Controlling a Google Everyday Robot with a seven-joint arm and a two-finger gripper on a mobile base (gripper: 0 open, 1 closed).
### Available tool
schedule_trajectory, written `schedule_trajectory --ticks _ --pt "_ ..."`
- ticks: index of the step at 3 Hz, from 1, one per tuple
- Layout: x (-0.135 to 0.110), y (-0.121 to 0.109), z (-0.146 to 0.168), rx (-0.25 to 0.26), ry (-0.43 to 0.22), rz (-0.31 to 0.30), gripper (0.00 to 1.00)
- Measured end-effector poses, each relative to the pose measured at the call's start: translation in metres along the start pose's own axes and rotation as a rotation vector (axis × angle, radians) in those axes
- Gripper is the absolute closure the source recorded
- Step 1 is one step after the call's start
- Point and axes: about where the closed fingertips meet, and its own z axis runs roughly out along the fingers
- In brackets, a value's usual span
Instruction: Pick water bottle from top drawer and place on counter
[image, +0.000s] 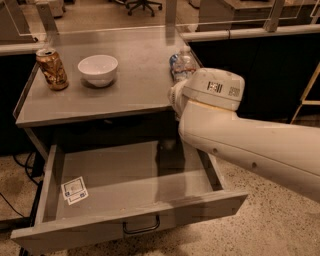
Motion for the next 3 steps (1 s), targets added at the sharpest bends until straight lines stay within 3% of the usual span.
schedule_trajectory --ticks 1,2,3 --pt "-0.008 -0.007 -0.001 0.067 -0.064 -0.089 1.00" --pt "-0.025 -0.009 -0.002 0.072 -0.117 -0.192 1.00" --pt "-0.051 -0.002 0.002 0.024 -0.144 -0.137 1.00"
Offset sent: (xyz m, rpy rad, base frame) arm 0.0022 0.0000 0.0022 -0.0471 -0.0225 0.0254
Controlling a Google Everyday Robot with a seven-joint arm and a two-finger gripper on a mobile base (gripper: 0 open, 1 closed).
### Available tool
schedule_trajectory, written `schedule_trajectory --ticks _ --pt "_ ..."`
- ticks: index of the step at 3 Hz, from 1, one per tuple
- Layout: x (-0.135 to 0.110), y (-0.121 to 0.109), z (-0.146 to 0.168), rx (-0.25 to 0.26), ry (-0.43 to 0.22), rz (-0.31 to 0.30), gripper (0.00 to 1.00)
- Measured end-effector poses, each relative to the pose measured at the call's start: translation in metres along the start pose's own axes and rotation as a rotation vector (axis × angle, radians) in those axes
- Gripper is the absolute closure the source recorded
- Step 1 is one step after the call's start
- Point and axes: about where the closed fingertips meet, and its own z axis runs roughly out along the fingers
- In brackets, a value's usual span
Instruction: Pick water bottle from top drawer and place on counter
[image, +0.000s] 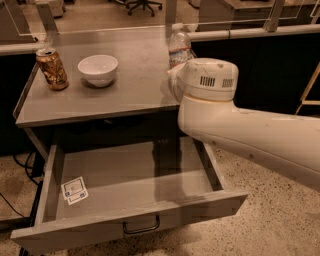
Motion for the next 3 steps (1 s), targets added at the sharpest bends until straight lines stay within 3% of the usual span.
schedule_trajectory --ticks 2,3 --pt "-0.059 0.014 0.009 -0.097 -0.076 0.147 1.00" --pt "-0.061 0.014 0.007 -0.095 -0.081 0.113 1.00"
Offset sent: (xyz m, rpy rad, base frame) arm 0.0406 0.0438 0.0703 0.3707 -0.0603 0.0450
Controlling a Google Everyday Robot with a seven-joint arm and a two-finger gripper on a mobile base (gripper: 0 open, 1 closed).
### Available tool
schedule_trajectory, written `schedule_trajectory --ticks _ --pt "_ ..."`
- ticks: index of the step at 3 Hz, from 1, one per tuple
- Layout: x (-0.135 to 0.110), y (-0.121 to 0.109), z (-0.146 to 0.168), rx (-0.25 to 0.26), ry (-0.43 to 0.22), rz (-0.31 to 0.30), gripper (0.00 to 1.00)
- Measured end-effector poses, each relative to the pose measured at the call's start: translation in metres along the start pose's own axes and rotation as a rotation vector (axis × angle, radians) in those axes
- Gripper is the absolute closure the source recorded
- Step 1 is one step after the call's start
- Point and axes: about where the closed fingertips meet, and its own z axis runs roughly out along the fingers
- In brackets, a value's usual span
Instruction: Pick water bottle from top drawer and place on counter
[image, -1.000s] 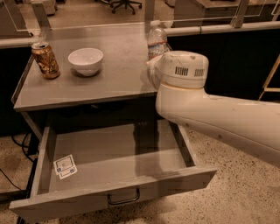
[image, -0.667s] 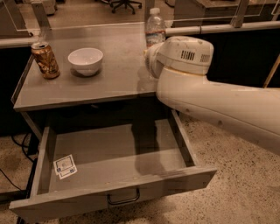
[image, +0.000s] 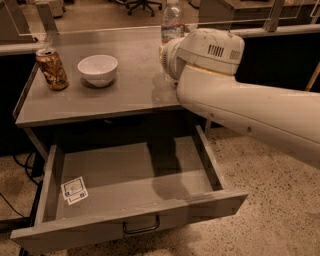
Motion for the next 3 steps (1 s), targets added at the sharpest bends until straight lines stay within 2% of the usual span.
schedule_trajectory --ticks 1,2,3 --pt "0.016 0.015 0.007 0.031 0.013 -0.053 1.00" --pt "0.020 0.032 0.025 0.067 -0.020 -0.155 1.00" --pt "0.018 0.047 0.041 0.096 -0.058 -0.222 1.00"
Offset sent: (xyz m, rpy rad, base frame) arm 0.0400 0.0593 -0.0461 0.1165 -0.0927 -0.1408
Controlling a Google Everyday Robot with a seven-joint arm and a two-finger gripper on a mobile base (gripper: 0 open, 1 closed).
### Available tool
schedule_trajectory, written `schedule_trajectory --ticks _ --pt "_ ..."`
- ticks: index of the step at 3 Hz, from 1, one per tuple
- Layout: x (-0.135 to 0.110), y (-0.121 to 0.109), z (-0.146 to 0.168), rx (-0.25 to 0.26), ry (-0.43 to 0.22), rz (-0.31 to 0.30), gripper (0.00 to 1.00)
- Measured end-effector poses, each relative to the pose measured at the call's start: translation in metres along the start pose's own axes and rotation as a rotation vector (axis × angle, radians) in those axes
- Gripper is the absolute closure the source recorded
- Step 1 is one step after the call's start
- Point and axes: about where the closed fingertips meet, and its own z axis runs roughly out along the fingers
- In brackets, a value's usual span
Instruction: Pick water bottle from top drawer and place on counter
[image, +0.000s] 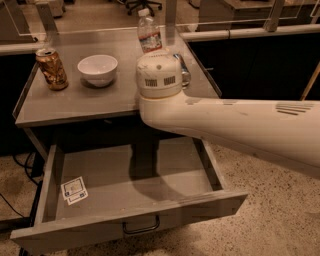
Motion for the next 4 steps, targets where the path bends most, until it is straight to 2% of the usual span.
schedule_trajectory --ticks 1,2,4 --pt "-0.001 0.000 -0.002 0.006 0.002 -0.047 1.00" --pt "0.008 -0.005 -0.006 0.036 0.042 -0.010 1.00" --pt "0.015 0.014 0.003 0.086 0.046 0.004 1.00"
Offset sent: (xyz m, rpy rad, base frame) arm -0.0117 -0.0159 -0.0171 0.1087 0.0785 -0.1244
